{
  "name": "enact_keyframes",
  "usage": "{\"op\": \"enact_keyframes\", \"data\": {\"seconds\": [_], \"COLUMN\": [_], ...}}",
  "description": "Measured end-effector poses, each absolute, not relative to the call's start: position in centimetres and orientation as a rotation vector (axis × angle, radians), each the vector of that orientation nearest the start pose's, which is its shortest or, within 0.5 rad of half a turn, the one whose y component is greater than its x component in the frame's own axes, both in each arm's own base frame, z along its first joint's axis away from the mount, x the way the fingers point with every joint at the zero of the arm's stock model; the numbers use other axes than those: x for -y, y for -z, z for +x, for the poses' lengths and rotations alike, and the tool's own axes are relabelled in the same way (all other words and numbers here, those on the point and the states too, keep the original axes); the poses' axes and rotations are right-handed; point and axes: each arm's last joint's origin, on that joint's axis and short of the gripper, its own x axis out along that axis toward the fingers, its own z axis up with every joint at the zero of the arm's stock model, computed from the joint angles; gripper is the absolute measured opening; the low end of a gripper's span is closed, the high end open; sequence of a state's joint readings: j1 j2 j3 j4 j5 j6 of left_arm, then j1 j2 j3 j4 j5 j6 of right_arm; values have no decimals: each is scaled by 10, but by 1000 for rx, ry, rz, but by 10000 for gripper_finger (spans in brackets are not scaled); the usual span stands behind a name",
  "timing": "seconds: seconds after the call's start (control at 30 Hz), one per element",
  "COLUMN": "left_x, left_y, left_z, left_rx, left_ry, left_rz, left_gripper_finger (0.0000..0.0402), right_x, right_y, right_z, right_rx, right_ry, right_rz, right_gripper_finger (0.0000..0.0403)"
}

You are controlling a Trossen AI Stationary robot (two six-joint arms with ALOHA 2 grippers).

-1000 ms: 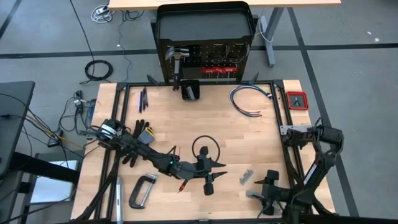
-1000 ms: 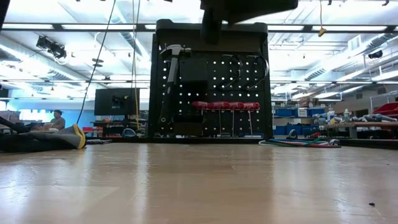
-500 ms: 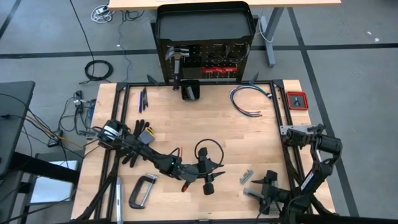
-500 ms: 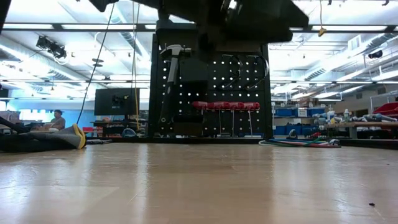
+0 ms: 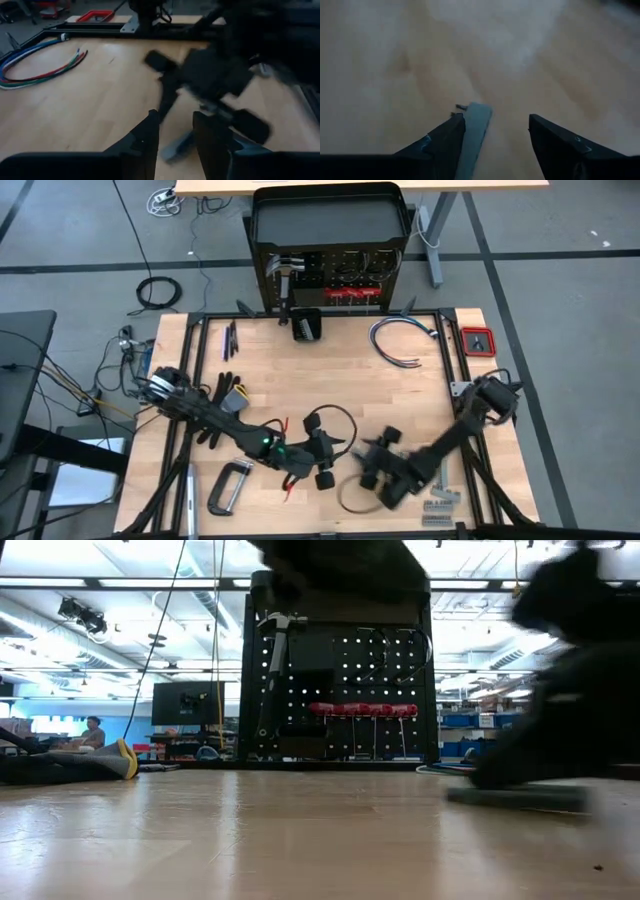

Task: Hang tools onto peg board
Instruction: Put the gray terminal block into the black bin

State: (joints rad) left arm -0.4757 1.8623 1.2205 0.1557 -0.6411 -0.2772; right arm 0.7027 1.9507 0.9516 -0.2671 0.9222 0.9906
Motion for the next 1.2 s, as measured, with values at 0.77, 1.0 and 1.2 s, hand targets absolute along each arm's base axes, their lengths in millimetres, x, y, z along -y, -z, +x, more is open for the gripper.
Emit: {"op": "enact_keyframes", "data": {"seconds": [0.77, 1.0, 1.2], "left_x": [197, 176, 163], "left_y": [-179, -149, -130], "left_z": [341, 347, 356], "left_rx": [-405, -469, -495], "left_ry": [-188, -228, -274], "left_rz": [-99, -82, -77], "left_gripper_finger": [125, 125, 125], "right_x": [-194, -198, -189], "right_y": [-100, -76, -58], "right_z": [251, 259, 265], "right_rx": [-363, -444, -497], "right_ry": [444, 455, 503], "right_rz": [136, 139, 212], "right_gripper_finger": [285, 272, 270]}}
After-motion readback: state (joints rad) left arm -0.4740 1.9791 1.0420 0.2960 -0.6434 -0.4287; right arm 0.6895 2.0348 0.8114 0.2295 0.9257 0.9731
